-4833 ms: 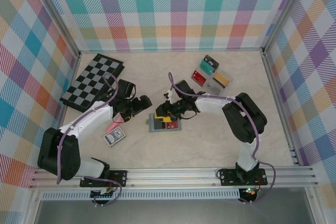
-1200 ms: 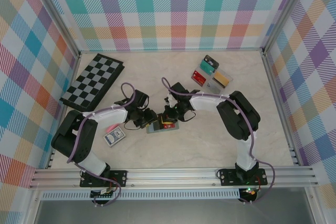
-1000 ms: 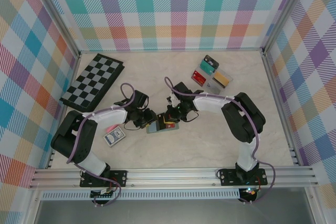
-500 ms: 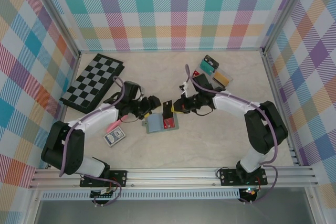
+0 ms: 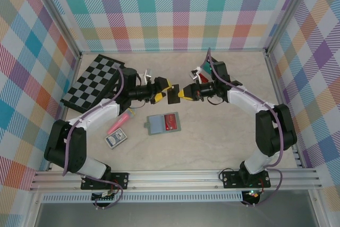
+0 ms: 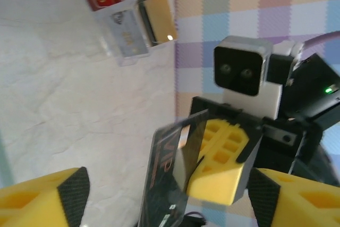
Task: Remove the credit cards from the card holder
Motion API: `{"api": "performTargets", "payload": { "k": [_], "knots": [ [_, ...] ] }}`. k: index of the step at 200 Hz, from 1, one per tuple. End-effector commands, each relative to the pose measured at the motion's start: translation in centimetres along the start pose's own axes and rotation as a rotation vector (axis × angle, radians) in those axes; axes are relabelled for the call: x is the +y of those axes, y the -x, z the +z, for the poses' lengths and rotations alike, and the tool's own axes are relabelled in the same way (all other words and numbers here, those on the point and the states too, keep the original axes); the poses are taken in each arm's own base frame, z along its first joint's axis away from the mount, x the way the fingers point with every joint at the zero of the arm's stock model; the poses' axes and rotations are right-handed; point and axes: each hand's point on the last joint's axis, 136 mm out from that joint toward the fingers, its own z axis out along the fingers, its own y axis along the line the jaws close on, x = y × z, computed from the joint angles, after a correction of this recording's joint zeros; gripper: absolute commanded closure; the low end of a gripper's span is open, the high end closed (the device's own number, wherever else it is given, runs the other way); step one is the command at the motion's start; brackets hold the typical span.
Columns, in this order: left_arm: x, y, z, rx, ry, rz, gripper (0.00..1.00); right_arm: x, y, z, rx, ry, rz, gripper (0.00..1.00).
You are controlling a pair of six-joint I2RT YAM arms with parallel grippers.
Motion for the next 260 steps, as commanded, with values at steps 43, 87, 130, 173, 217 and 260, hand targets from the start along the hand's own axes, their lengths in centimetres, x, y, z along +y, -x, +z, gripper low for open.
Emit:
{"api": "performTargets", "payload": {
  "k": [43,87,130,173,217,260],
  "knots": [
    [-4.0,1.3,-0.6,-0.034,-0.147,0.018,0.6,4.6,1.8,-0.8,0.027,0.136,-0.077,1.0],
    [-5.6,2.3,-0.7,-0.082,-0.23,0.014,0.97,3.8,2.5,-0.4,-0.012,0.12,-0.012,0.95],
    [-5.6,3.8,-0.6,-0.176,-0.213,-0.007,1.0,3.6,3.6,0.2,-0.137,0.096,0.095,0.64],
    [-5.4,4.6,-0.8,-0.263,-0.187,-0.017,1.0,4.3,3.5,0.8,-0.225,0.123,0.125,0.71],
    [-4.8,4.7,-1.1,-0.29,-0.171,-0.035,1.0,5.7,3.5,1.3,-0.206,0.162,0.112,0.79],
    [-3.9,4.7,-0.9,-0.293,-0.149,-0.062,1.0,5.5,3.7,1.2,-0.228,0.107,0.049,0.9]
  ]
}}
